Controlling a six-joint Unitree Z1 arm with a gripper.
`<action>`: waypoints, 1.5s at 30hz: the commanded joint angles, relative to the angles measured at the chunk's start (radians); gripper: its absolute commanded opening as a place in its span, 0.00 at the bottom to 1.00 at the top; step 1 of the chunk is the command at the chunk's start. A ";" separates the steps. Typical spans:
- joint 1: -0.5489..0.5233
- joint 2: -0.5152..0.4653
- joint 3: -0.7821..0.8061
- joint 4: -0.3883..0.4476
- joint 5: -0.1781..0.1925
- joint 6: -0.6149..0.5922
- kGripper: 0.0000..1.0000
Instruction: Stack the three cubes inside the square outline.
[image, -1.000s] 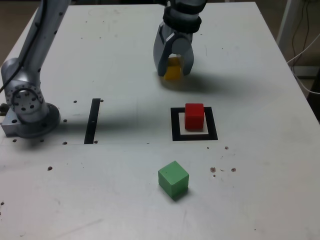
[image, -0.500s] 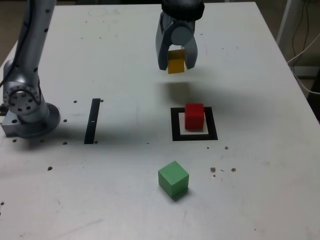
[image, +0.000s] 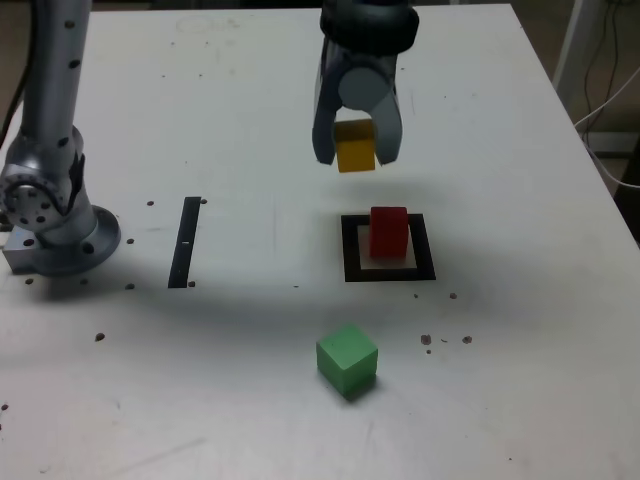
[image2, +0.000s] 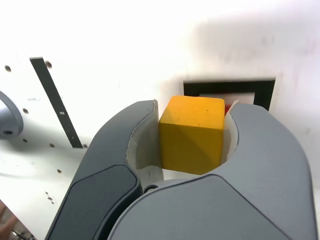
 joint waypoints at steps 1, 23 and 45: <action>-0.038 -0.005 -0.014 0.005 -0.002 -0.020 0.22; -0.126 0.123 -0.106 0.014 -0.019 -0.042 0.22; -0.118 0.160 -0.097 -0.009 -0.024 -0.023 0.91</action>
